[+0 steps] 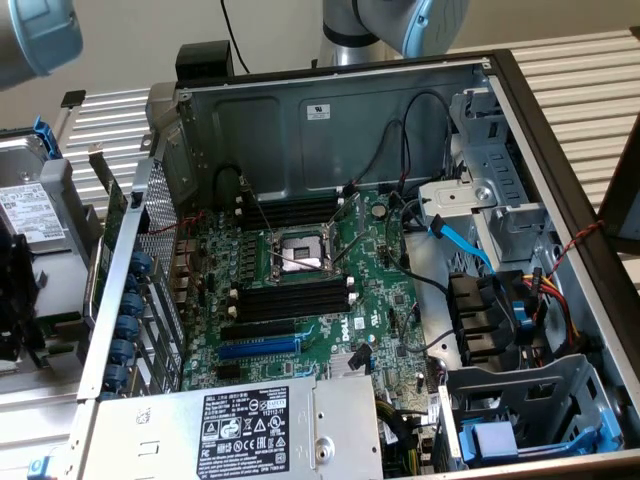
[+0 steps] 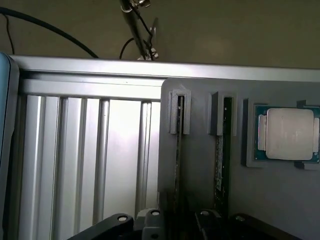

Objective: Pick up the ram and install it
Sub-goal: 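Pick up the ram and move it above insertion slot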

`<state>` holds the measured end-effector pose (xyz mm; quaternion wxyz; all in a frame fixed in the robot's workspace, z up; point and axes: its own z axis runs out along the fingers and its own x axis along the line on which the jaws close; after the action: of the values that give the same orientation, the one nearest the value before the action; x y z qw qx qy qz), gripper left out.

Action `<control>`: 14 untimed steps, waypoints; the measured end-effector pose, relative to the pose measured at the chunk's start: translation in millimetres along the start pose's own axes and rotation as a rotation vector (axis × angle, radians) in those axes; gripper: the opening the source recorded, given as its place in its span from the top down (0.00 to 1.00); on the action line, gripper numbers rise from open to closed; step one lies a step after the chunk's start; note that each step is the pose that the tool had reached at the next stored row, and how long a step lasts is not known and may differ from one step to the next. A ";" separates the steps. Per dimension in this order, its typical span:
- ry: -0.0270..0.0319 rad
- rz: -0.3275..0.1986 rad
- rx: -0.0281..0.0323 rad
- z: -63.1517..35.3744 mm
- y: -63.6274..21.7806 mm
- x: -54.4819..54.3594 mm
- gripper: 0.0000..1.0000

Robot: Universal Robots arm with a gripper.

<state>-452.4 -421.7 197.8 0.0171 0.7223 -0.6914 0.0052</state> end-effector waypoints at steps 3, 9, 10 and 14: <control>-0.0002 0.000 0.0002 0.2 0.0 0.0 0.82; -0.0002 0.000 0.0003 -3.3 0.0 0.1 0.87; -0.0002 0.000 0.0003 -5.7 0.1 0.2 0.87; -0.0004 0.000 0.0003 -19.9 0.3 0.6 0.87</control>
<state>-452.3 -421.7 217.7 0.0169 0.7223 -0.6914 0.0051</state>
